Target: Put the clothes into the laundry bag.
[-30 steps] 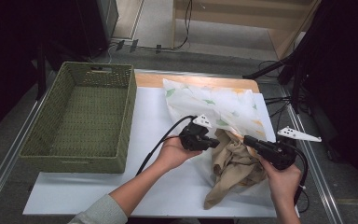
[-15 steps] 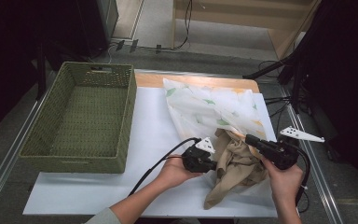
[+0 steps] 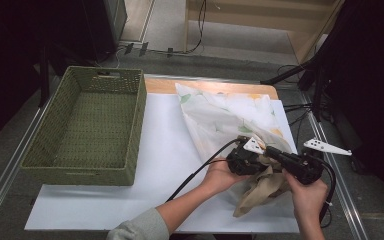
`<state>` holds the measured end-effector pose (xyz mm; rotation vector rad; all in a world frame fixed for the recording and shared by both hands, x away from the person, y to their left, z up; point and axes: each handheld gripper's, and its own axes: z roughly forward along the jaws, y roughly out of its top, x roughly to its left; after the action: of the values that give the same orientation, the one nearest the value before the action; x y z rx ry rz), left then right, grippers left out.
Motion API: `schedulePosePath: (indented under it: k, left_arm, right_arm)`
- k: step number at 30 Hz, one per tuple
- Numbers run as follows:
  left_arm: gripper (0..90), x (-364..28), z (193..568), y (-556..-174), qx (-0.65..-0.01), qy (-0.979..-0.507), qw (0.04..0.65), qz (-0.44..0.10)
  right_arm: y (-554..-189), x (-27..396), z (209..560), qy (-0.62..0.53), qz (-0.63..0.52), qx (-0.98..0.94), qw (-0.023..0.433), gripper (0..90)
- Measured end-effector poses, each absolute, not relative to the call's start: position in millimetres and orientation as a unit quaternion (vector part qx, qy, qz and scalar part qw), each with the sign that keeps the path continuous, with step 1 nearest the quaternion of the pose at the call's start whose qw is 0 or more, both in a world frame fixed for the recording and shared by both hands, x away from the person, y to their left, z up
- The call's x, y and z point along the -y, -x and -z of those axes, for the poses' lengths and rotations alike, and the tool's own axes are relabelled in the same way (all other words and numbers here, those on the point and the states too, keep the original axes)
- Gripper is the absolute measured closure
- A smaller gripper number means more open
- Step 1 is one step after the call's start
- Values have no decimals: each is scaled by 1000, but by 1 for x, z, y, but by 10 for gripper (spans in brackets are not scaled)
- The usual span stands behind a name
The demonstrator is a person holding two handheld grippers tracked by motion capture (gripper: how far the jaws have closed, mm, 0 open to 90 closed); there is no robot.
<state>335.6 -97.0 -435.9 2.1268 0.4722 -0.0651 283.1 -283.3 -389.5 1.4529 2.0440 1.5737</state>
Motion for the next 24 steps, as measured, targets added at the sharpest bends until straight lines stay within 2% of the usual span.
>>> schedulePosePath:
  k: [3, 7, 10, 18, 24]
  left_arm:
    - [900, 106, 441, -340, -201, -872, 445, 16]
    - [900, 106, 453, -354, -228, -870, 434, 48]
    - [887, 99, 447, -351, -218, -876, 426, 57]
    - [641, 63, 426, -334, -199, -891, 405, 48]
    - [420, 42, 436, -322, -213, -898, 381, 55]
  right_arm:
    - [-282, 285, 391, -492, -528, -686, 91, 896]
    - [-281, 285, 394, -497, -524, -687, 86, 895]
    - [-281, 286, 396, -498, -522, -687, 85, 896]
    - [-282, 285, 396, -498, -522, -687, 84, 894]
    - [-282, 284, 396, -497, -522, -688, 87, 892]
